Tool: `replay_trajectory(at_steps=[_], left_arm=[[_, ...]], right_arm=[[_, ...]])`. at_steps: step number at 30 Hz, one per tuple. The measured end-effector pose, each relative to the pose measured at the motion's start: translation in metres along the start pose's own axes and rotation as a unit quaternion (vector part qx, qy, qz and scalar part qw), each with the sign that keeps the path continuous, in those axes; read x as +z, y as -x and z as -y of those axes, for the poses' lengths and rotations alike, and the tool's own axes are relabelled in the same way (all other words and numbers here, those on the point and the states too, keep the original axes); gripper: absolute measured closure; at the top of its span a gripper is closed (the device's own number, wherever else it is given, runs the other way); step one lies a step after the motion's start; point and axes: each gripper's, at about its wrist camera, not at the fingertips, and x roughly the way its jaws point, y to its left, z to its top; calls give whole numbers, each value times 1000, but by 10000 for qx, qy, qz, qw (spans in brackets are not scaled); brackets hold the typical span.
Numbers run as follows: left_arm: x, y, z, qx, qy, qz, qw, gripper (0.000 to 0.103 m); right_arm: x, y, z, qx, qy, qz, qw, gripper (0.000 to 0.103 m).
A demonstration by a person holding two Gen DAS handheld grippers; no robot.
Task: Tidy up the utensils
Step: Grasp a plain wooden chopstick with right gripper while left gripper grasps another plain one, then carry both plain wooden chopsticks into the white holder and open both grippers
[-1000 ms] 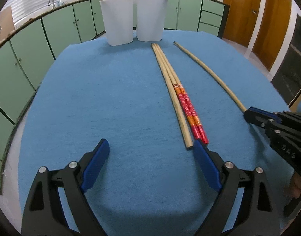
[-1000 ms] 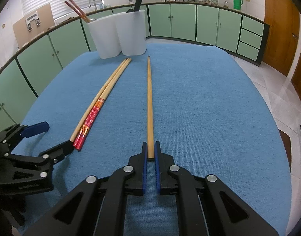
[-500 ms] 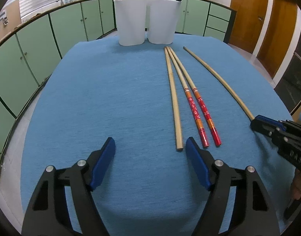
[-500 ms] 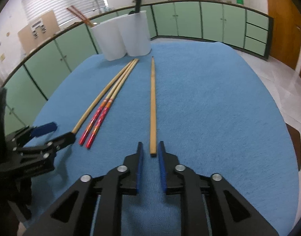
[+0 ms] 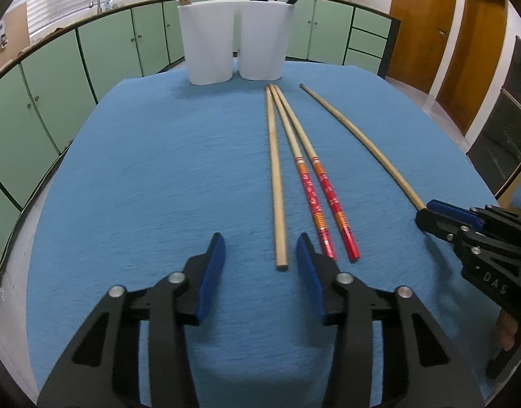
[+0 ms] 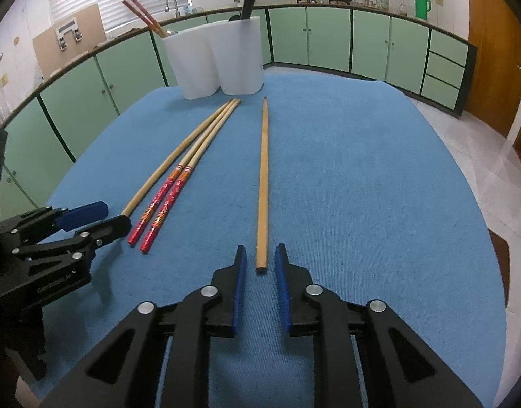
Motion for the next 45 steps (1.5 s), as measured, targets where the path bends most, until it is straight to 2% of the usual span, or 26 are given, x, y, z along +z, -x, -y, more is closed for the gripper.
replay_trajectory(at_steps=[3, 6, 14, 22, 29, 34, 45], left_arm=[[0, -1, 7, 98, -104, -4, 9999, 75], [1, -2, 13, 141, -209, -4, 9997, 97], [8, 10, 5, -51, -33, 50, 10000, 97], [36, 73, -3, -2, -203, 692, 9974, 97], [72, 120, -8, 41, -236, 1359, 9904, 97], [94, 143, -1, 12, -422, 1684, 9848, 97], [125, 163, 10, -251, -737, 1922, 9783, 97]], right_arm=[[1, -1, 0, -35, -16, -2, 10000, 94], [2, -1, 1, -38, -43, -2, 10000, 96], [9, 9, 5, 51, -105, -85, 9999, 96], [37, 52, 7, 2, 59, 244, 9997, 96], [76, 92, 1, 56, 360, 618, 9974, 96], [112, 122, -3, 237, 571, 963, 9934, 96], [178, 150, -16, 608, 1025, 1127, 9865, 96]])
